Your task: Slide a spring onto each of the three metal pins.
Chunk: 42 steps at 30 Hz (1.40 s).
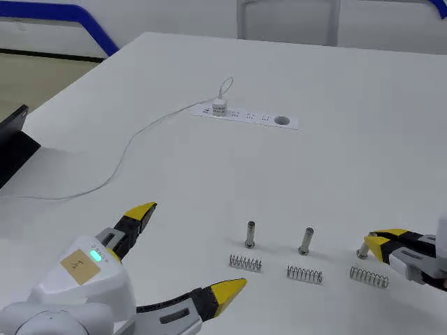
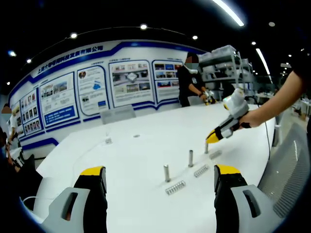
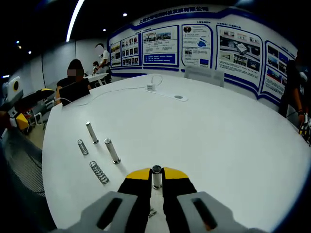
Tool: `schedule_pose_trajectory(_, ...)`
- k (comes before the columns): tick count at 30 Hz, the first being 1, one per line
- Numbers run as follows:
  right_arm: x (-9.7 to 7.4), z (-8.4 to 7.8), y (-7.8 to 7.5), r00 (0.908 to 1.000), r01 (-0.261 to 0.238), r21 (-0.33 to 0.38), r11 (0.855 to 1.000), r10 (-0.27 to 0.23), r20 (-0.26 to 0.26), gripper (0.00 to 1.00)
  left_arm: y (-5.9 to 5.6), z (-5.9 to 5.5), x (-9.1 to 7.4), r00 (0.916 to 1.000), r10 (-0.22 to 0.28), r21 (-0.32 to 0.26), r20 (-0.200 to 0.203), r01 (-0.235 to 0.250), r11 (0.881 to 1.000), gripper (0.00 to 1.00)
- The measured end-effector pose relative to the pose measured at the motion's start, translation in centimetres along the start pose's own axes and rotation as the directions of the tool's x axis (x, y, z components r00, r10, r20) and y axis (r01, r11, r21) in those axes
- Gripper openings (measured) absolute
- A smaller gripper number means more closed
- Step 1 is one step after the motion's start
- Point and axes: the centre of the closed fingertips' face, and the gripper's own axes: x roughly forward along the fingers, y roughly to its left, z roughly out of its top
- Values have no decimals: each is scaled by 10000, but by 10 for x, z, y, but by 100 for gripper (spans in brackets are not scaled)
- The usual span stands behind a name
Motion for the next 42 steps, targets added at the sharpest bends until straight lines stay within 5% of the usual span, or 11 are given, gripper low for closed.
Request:
schedule_pose_trajectory(11, 0, -4, 0, 9996, 90, -279, 9996, -97, -246, 11, -2, -2, 0, 9999, -85, 113, -91, 86, 9999, 93)
schedule_pose_trajectory(24, -24, -14, -1, 9994, -339, -358, 9988, 339, -18, 18, -10, -3, 1, 9991, -352, 331, -224, 359, 9988, 93)
schedule_pose_trajectory(29, -30, -26, 4, 9965, -836, -335, 9959, 837, 3, 20, -11, -5, 2, 9987, -411, 386, -295, 422, 9984, 93)
schedule_pose_trajectory(34, -26, -47, 7, 9891, -1402, -849, 9865, 1355, -579, 22, -11, -6, 2, 9986, -419, 334, -334, 430, 9985, 93)
schedule_pose_trajectory(38, -21, -60, 15, 9746, -2112, -1083, 9714, 2008, -991, 22, -11, -6, 2, 9985, -406, 340, -368, 418, 9985, 93)
schedule_pose_trajectory(42, -18, -65, 14, 9709, -2221, -1450, 9642, 2050, -1239, 22, -11, -7, 2, 9984, -391, 318, -403, 404, 9987, 93)
